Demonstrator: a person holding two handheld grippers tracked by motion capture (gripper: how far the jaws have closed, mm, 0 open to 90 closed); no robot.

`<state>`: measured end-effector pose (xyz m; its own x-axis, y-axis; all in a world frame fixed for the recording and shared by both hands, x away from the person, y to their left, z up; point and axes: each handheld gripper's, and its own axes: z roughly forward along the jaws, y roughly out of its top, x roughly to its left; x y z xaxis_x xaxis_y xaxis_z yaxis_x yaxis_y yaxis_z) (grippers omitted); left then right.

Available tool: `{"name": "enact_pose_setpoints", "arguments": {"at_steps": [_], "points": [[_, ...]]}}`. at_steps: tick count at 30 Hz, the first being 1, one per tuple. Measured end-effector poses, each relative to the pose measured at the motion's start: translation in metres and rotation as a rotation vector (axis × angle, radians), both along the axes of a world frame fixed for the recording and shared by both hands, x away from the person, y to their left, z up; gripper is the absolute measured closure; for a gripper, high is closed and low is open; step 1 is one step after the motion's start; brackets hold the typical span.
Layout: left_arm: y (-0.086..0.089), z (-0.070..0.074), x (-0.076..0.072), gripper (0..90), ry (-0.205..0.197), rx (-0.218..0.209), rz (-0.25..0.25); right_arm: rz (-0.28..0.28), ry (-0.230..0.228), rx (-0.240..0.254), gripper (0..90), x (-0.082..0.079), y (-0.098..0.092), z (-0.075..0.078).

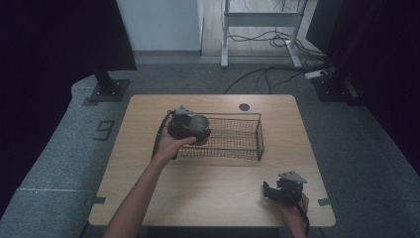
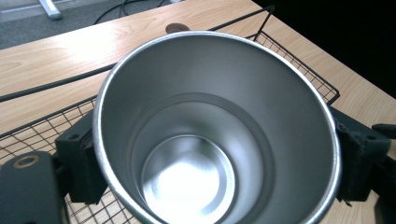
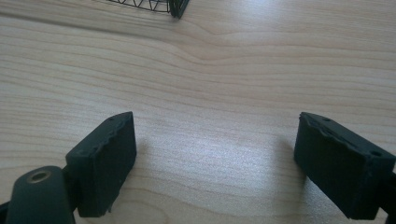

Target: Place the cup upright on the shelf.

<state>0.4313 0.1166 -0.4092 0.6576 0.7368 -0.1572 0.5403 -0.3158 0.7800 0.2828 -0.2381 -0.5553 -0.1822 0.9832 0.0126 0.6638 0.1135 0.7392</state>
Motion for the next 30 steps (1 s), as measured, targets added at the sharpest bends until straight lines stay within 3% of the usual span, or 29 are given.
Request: {"name": "enact_pose_setpoints", "arguments": {"at_steps": [15, 19, 30], "points": [[-0.003, -0.003, 0.016, 12.5, 0.004, 0.021, 0.012, 0.000, 0.000, 0.000, 12.9, 0.000, 0.000, 0.000], [-0.008, -0.007, 0.022, 12.5, 0.004, 0.040, 0.013, 0.000, 0.000, 0.000, 12.9, 0.000, 0.000, 0.000], [-0.016, -0.022, 0.031, 12.5, 0.029, 0.028, 0.026, 0.000, 0.000, 0.000, 12.9, 0.000, 0.000, 0.000]]}}
